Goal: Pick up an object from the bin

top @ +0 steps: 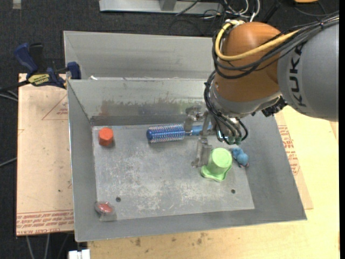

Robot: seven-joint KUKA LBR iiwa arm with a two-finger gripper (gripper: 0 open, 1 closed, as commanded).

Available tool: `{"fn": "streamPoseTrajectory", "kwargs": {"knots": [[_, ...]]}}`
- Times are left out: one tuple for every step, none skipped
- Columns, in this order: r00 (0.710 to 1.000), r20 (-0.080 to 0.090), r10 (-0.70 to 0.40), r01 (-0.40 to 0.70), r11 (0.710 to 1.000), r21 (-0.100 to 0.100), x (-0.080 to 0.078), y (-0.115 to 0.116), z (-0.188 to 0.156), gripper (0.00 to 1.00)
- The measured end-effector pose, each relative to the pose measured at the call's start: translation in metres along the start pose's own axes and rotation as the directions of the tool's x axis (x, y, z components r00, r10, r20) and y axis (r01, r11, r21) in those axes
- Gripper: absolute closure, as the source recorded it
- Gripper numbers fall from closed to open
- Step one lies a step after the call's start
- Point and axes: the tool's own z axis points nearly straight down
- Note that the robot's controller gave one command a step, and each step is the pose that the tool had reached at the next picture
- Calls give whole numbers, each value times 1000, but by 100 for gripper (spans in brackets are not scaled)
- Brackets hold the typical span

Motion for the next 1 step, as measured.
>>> {"fn": "streamPoseTrajectory", "kwargs": {"knots": [[998,1,62,-62,998,0,-22,1,87,0]]}}
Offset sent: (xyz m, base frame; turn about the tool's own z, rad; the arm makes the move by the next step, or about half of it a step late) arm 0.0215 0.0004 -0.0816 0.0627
